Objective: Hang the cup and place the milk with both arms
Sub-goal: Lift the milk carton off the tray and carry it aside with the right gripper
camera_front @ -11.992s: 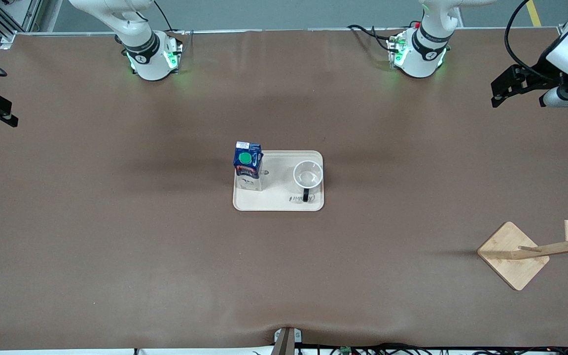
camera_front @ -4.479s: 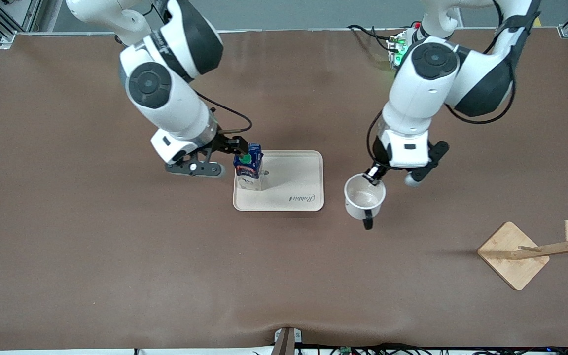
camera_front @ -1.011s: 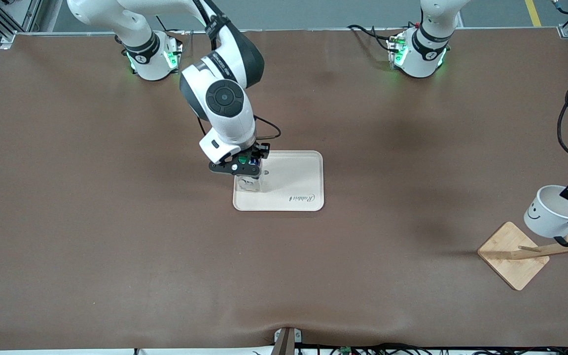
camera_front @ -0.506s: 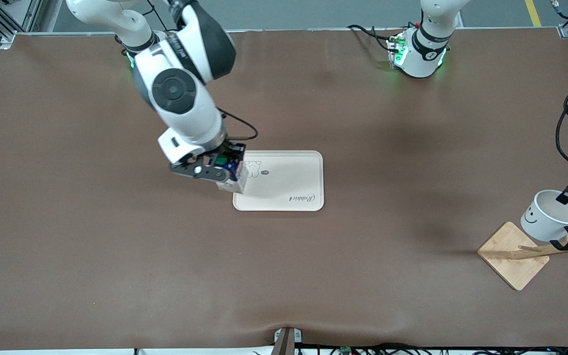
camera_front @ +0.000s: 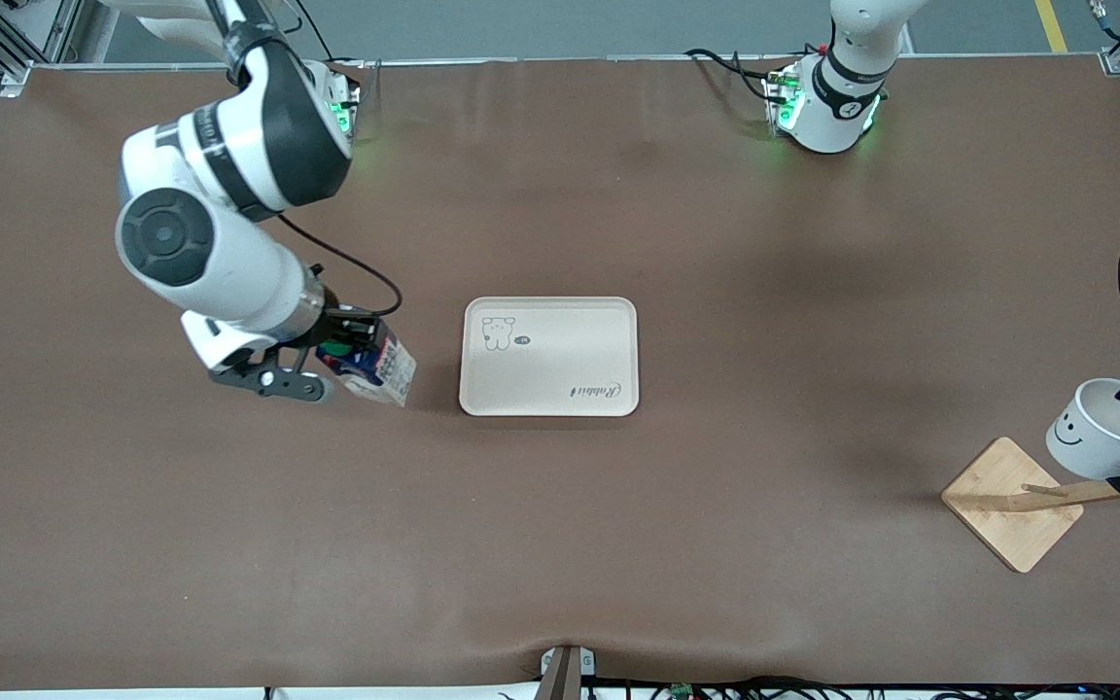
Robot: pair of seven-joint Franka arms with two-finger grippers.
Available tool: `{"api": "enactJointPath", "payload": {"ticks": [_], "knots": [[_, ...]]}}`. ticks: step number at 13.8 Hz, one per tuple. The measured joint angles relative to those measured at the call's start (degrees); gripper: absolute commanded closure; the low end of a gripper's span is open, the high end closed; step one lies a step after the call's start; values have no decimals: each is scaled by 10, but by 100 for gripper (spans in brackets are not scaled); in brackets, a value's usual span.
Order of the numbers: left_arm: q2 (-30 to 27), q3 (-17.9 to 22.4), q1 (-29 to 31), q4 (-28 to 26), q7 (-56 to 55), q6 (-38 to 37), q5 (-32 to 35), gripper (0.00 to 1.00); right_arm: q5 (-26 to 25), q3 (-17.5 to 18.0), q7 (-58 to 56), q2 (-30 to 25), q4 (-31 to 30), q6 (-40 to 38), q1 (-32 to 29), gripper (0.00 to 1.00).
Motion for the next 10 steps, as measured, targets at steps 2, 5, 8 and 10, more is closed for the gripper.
{"api": "enactJointPath", "payload": {"ticks": [2, 5, 8, 10], "knots": [[7, 0, 2, 2, 0, 0, 0, 100, -1, 0, -27, 0, -5, -1, -29, 67], [16, 0, 8, 7, 0, 0, 0, 84, -7, 0, -65, 0, -17, -2, -64, 67], [22, 0, 10, 15, 1, 0, 0, 9, -15, -1, -104, 0, -30, -2, -91, 67], [29, 0, 10, 24, 1, 0, 0, 0, -16, -1, -144, 0, -42, -1, -117, 67]]}}
